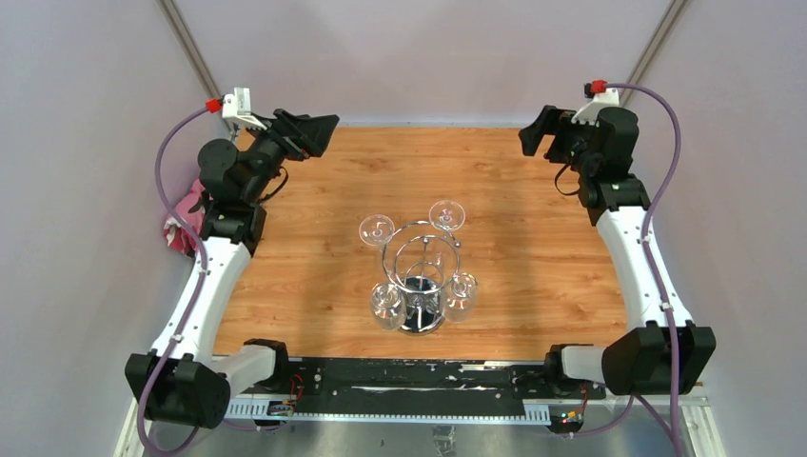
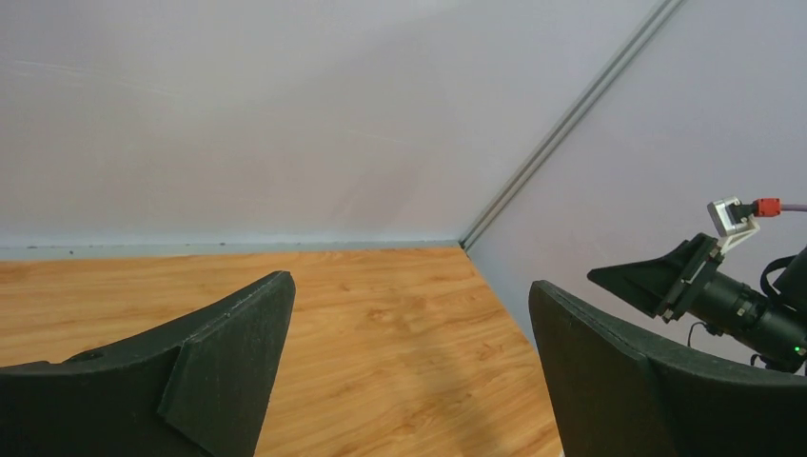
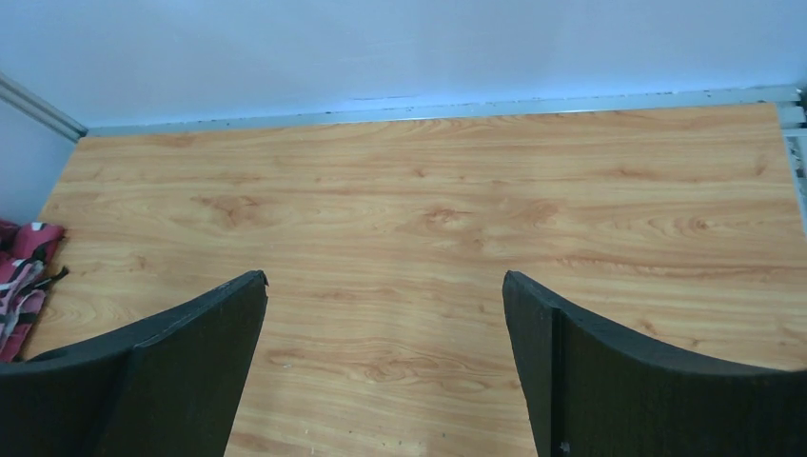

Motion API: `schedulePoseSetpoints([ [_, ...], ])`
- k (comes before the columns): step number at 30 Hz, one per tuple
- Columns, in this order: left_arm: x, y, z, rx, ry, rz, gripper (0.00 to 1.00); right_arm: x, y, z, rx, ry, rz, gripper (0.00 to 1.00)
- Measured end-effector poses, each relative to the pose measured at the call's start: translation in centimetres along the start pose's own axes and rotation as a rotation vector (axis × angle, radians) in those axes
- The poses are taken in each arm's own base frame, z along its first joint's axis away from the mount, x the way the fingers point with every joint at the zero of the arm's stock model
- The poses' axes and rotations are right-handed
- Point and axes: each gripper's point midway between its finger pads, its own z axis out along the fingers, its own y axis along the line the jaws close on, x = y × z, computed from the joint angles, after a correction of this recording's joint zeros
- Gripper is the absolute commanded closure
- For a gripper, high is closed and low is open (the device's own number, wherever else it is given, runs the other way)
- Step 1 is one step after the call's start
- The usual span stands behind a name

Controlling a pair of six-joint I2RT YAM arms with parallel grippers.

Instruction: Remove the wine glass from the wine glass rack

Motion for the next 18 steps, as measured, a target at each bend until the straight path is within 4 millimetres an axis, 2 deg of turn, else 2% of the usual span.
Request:
schedulePoseSetpoints([
  [7,-1.0,-0.7,-0.9,0.005,-0.034,0.058,0.00,0.7,-1.9,-0.3,0.113,0.043,0.011,0.00],
  [11,-0.9,-1.1,-0.9,0.031,-0.021,0.077,0.00,1.0,-2.6,-0.7,0.156,0.051,0.019,0.00],
  [18,-1.8,-1.3,-0.8,0.025,-0.046,0.088,0.01,1.0,-2.0,-0.9,0.136,0.059,0.043,0.01],
])
